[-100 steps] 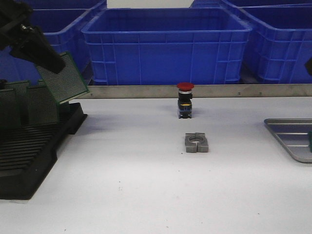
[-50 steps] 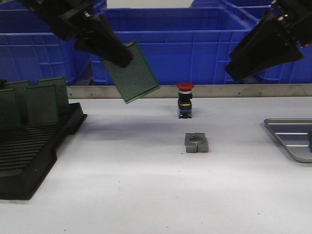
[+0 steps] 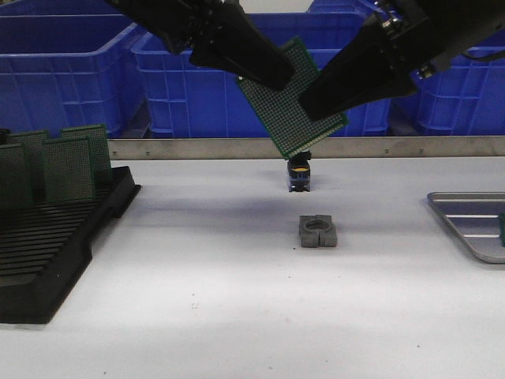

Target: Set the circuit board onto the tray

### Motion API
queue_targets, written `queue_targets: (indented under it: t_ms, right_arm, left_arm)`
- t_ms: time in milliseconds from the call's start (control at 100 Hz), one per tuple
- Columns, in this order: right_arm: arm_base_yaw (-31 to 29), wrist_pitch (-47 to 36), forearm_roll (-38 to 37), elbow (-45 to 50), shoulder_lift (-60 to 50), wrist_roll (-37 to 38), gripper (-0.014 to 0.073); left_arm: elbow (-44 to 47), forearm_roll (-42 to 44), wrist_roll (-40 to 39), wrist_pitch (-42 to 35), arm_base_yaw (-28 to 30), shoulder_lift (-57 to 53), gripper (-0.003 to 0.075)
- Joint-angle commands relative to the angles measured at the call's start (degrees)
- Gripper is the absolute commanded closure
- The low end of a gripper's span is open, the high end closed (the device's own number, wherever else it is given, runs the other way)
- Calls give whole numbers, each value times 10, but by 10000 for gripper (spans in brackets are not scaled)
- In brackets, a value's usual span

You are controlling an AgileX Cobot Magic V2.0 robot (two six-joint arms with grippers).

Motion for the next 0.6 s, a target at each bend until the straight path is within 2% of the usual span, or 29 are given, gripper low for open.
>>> queue_targets:
  t_ms: [0, 60, 130, 250, 370, 490, 560, 590]
  right_arm:
    - [2, 19, 51, -18, -2, -7, 95]
    - [2, 19, 61, -18, 7, -7, 139]
    - [2, 21, 68, -18, 15, -7, 239]
    - [2, 21, 68, -18, 16, -7, 482]
    - [2, 22, 68, -18, 16, -7, 666]
    - [1, 22, 68, -18, 16, -7, 655]
    - [1, 22, 68, -18, 16, -7, 655]
    - [1, 22, 68, -18, 16, -7, 655]
  left_arm:
    - [-18, -57, -5, 42, -6, -36, 740]
    - [-18, -59, -5, 42, -6, -36, 740]
    - [-18, -60, -5, 42, -6, -36, 740]
    - [-18, -60, -5, 42, -6, -36, 740]
    - [-18, -60, -5, 42, -6, -36, 740]
    - [-18, -62, -6, 40, -6, -36, 721]
    - [-18, -62, -6, 40, -6, -36, 647]
    - [-18, -62, -6, 40, -6, -36, 591]
